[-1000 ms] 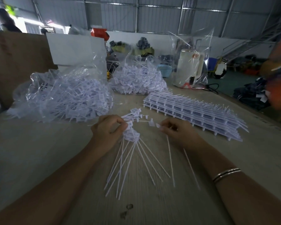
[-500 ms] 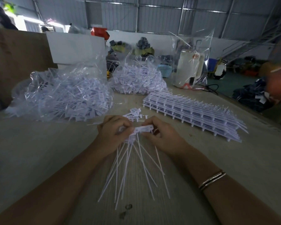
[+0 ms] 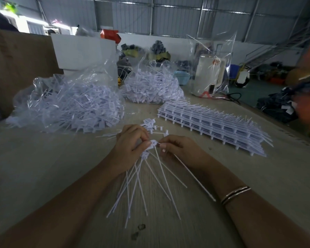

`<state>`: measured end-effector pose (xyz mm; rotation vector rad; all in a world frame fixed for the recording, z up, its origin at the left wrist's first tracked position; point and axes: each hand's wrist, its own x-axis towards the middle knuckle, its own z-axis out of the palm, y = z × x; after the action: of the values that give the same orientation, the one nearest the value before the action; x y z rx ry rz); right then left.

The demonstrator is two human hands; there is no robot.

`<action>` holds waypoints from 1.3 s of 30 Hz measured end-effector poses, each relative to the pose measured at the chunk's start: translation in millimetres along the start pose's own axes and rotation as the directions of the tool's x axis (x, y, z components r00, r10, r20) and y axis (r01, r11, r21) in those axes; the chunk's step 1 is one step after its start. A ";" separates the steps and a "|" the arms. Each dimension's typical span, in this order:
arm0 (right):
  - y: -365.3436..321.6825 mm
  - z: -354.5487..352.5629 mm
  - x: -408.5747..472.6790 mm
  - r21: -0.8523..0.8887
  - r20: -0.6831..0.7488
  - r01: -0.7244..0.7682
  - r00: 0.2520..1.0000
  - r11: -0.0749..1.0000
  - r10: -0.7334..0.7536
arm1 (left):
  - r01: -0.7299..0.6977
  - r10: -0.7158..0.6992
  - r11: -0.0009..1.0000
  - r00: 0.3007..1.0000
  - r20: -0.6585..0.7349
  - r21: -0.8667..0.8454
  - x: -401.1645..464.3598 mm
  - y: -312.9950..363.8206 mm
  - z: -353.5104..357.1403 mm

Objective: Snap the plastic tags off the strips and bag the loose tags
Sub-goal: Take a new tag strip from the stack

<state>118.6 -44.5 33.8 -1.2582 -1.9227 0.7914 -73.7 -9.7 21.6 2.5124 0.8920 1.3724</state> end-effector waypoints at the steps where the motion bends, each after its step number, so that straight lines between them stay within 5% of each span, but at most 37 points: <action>1: 0.2 -0.2 -1.5 0.048 0.009 -0.013 1.000 0.999 0.012 | -0.002 0.002 1.000 1.000 0.010 -0.011 -0.4 1.0 0.6; 4: 4.0 -9.1 -6.8 0.167 -0.038 -0.088 0.995 0.982 0.095 | 0.073 -0.073 0.996 0.997 0.006 -0.045 -2.6 2.5 -5.7; 9: 12.1 -15.3 -3.6 -0.093 -0.139 -0.113 0.985 0.989 0.100 | 0.262 -0.263 0.961 0.965 -0.003 -0.091 -3.5 -10.7 -22.3; 12: 3.5 10.8 12.9 -0.285 -0.169 -0.030 0.985 0.958 -0.020 | 0.291 -0.294 0.954 0.955 0.031 0.070 0.7 -13.7 -14.1; 17: 2.8 13.5 13.6 -0.202 -0.355 -0.140 0.933 0.969 0.061 | 0.413 -0.334 0.849 0.903 -0.270 0.329 3.2 -7.8 -19.6; 19: 5.2 1.6 5.2 -0.226 -0.372 -0.283 0.910 0.932 0.186 | 0.493 -0.458 0.775 0.869 -0.187 0.396 3.3 -2.5 -36.0; 21: 5.1 -5.1 -1.0 -0.374 -0.232 -0.348 0.933 0.860 0.276 | 0.516 -0.644 0.641 0.764 0.033 0.568 -0.3 4.4 -46.1; 24: -3.0 8.2 -3.4 -0.465 -0.008 -0.202 0.974 0.862 0.224 | 0.408 -0.742 0.600 0.605 0.288 0.688 -7.6 17.7 -38.9; 29: -15.8 37.5 0.1 -0.251 0.177 0.020 0.984 0.968 0.025 | 0.247 -0.589 0.748 0.676 0.443 0.616 -7.3 27.5 -19.5; 33: -7.4 15.7 -0.7 0.079 -0.099 -0.125 0.986 0.989 0.132 | 0.224 -0.591 0.694 0.720 0.363 0.684 -8.2 19.0 -14.2; 39: 13.8 -6.2 -3.0 0.338 -0.337 -0.184 0.892 0.923 0.301 | 0.245 -0.400 0.865 0.863 0.310 0.437 32.5 -1.2 -21.8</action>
<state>131.6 -41.9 25.7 -1.3630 -1.2924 0.8515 -78.6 6.3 57.1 2.5838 1.5245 0.5969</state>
